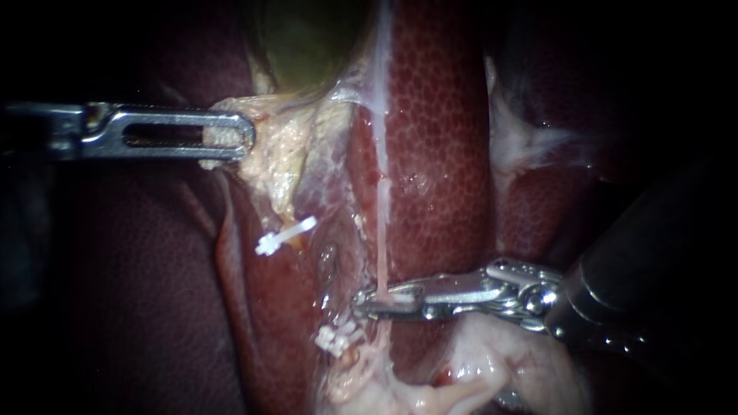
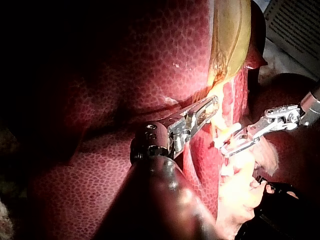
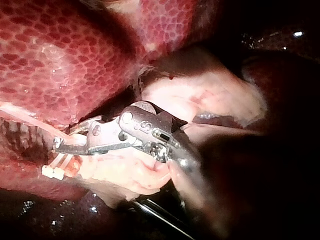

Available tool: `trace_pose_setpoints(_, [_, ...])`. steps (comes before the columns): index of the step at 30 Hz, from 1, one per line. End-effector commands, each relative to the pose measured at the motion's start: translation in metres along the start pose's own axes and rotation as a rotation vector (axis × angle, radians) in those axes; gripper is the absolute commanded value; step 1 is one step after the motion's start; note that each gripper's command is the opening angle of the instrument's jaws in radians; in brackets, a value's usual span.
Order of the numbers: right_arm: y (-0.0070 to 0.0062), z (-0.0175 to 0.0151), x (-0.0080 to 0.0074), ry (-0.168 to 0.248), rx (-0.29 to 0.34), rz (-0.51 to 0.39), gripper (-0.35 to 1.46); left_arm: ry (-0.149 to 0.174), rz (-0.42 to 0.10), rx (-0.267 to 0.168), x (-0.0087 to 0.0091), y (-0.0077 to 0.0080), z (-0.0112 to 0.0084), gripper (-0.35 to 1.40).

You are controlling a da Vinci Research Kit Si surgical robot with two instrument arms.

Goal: Going back first clip right tube

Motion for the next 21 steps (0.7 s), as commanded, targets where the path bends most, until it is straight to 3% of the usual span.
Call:
trace_pose_setpoints(1, [0.0,0.0,0.0,-0.001,0.001,0.005,-0.35,0.0,0.0,0.0,0.0,0.0,0.0,-0.35])
trace_pose_setpoints(9, [0.0001,0.0002,0.0001,0.0,0.015,0.018,-0.34,0.0,0.0,0.0,0.0,0.0,0.0,-0.35])
trace_pose_setpoints(12, [0.0001,0.0004,0.0002,0.027,0.033,0.021,0.16,0.0,0.0,0.0,0.0,0.0,0.0,-0.35])
trace_pose_setpoints(14, [0.0001,0.0008,0.0004,0.03,0.033,0.021,0.37,0.0,0.0,0.0,0.0,0.0001,0.0,-0.35])
trace_pose_setpoints(21, [0.0001,0.0008,0.0002,0.03,0.033,0.02,0.54,0.0,0.0,0.0,0.0,0.0001,0.0001,-0.35])
